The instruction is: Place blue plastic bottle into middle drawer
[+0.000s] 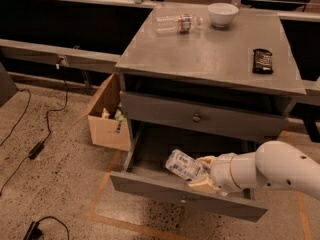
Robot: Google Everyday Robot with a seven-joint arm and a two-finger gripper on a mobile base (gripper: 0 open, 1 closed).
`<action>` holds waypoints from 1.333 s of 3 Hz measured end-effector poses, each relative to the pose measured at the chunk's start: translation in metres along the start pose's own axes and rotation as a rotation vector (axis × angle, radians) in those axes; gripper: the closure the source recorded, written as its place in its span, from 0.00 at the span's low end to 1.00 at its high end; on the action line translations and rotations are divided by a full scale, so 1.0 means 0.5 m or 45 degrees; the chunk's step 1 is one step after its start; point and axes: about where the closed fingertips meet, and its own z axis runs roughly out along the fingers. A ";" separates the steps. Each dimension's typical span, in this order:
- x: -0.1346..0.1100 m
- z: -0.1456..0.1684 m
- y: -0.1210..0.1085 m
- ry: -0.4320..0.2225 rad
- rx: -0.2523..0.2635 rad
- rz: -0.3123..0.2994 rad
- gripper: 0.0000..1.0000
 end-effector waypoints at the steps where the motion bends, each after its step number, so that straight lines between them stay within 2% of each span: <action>1: 0.026 0.011 -0.034 0.047 0.052 -0.017 1.00; 2: 0.055 0.048 -0.088 0.095 0.094 -0.097 1.00; 3: 0.080 0.111 -0.127 0.142 0.106 -0.201 1.00; 4: 0.106 0.188 -0.149 0.155 0.086 -0.268 1.00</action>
Offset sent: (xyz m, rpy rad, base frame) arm 0.0832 -0.0349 -0.0635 -0.2002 -0.1335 0.0479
